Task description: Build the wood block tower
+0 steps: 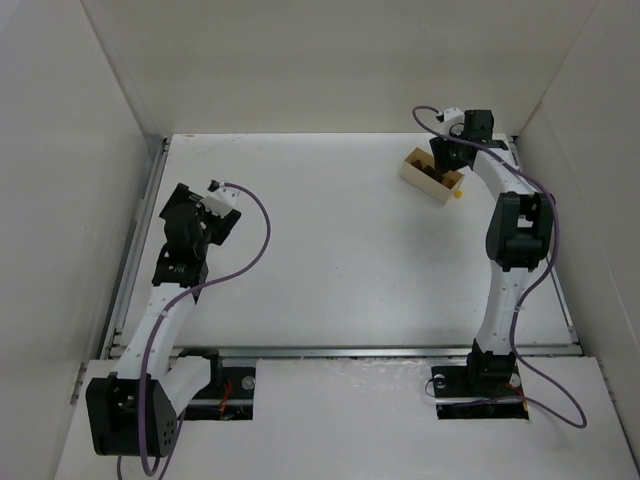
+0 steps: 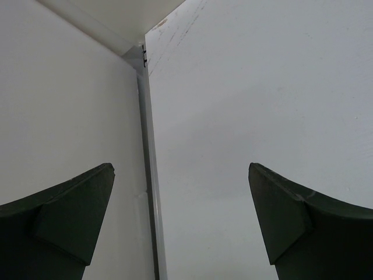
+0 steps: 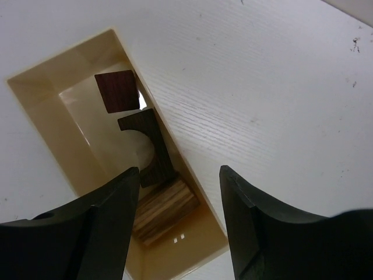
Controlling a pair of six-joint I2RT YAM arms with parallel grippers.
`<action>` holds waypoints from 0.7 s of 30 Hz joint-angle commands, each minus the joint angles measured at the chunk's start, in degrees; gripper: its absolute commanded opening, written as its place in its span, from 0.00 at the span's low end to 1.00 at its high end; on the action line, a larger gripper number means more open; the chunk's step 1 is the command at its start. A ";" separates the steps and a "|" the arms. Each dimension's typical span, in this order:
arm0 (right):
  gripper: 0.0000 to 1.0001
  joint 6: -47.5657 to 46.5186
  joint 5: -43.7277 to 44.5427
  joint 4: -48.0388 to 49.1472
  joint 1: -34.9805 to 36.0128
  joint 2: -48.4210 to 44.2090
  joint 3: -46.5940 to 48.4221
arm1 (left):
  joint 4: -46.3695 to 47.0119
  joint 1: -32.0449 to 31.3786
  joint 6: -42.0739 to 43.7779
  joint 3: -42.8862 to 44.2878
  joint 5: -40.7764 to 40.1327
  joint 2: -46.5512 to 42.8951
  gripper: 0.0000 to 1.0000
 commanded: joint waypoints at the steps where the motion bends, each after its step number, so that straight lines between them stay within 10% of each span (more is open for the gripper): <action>1: 0.63 -0.84 -0.50 0.74 -0.24 0.53 0.19 | 0.27 0.35 0.62 1.65 1.20 -1.19 1.00; 21: 0.23 -0.84 -1.73 3.55 -0.24 0.00 -2.27 | 0.26 0.35 2.82 1.65 0.05 -2.25 1.00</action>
